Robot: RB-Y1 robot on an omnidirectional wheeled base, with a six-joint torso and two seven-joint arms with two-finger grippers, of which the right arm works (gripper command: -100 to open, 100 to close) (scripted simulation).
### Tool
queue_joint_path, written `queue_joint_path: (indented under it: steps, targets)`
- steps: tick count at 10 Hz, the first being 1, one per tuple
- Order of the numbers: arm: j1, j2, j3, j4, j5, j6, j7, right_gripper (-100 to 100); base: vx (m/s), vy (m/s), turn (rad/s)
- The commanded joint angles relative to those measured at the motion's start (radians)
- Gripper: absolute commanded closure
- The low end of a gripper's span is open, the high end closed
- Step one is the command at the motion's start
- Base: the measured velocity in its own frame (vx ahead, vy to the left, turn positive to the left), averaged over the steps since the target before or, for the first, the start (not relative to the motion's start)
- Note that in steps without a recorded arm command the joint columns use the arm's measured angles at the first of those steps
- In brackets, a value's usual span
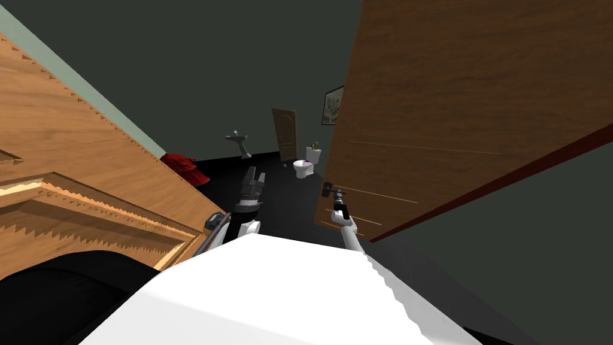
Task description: Push the door open
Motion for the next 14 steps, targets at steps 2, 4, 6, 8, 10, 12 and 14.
queue_joint_path:
  steps: [2, 4, 6, 8, 10, 12, 14]
  targets:
    - [-0.009, -0.017, -0.004, 0.011, -0.046, -0.020, 0.043, 100, 0.093, 0.004, -0.066]
    - [-0.014, -0.015, 0.002, 0.017, -0.079, -0.025, 0.075, 100, 0.098, 0.021, -0.075]
    - [-0.019, -0.009, 0.007, 0.023, -0.112, -0.030, 0.106, 100, 0.093, 0.031, -0.081]
    - [-0.026, 0.005, 0.015, 0.032, -0.159, -0.036, 0.150, 100, 0.104, 0.037, -0.086]
    - [-0.031, 0.024, 0.022, 0.039, -0.198, -0.042, 0.187, 100, 0.121, 0.061, -0.121]
    - [-0.036, 0.042, 0.027, 0.045, -0.228, -0.047, 0.215, 100, 0.092, 0.087, -0.096]
    - [-0.034, 0.045, 0.023, 0.044, -0.234, -0.046, 0.220, 100, 0.059, 0.103, -0.102]
